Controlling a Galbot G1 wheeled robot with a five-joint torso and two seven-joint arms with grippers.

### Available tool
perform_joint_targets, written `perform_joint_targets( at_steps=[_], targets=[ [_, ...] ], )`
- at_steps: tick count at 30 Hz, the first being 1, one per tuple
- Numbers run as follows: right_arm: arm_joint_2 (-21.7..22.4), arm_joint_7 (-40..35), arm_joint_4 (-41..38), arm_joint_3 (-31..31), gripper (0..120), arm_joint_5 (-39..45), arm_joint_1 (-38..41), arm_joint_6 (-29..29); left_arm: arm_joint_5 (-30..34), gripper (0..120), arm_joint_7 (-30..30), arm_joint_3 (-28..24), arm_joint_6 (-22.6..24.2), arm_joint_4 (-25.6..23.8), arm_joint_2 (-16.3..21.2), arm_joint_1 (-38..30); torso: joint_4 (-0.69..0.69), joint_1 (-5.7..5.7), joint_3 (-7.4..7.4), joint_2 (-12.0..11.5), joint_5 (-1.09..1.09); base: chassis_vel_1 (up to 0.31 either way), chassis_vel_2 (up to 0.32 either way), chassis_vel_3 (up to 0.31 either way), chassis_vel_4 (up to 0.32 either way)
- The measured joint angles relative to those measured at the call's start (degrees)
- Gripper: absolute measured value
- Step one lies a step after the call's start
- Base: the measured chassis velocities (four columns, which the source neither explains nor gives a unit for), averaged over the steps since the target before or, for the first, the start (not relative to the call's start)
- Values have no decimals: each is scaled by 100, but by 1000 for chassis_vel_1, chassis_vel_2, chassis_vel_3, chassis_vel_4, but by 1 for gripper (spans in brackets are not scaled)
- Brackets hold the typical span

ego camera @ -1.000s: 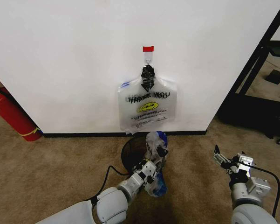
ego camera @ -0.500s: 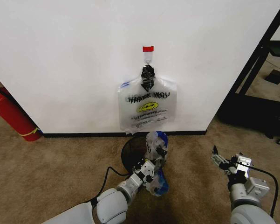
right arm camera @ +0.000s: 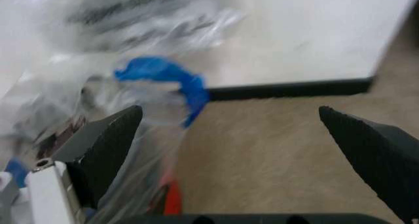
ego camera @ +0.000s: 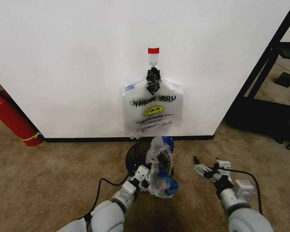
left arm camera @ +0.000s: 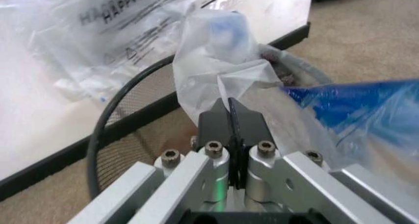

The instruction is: Pick up the garbage bag from the wall and place it over the trash bin.

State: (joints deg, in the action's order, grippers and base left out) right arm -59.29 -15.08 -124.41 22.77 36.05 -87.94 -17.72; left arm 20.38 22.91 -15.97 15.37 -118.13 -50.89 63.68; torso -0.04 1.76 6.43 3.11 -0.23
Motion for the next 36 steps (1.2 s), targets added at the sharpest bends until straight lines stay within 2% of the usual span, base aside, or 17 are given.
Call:
perform_joint_targets(
  at_steps=[3,11,19,25,36],
  targets=[
    [151,116,118,-199,100,145,216,-209,2,0,0,19,-26,-3,18,46,-4,0,0,0,0,0,0,0,0],
    [312,154,375,-732,100,250,718,-526,-18,0,-9,6,-35,-17,-1,129,-2,0,0,0,0,0,0,0,0],
    [287,-84,701,-1214,100,515,1460,-705,-30,0,-19,-24,-41,-21,7,133,-2,0,0,0,0,0,0,0,0],
    [154,-590,1004,-1581,100,1087,2118,-1039,-27,0,-25,-24,-42,-20,15,117,-2,0,0,0,0,0,0,0,0],
    [-86,-1025,1364,-1964,100,1426,2579,-1424,-19,0,-30,14,-50,-20,23,150,-2,0,0,0,-1,0,0,0,0]
  ],
)
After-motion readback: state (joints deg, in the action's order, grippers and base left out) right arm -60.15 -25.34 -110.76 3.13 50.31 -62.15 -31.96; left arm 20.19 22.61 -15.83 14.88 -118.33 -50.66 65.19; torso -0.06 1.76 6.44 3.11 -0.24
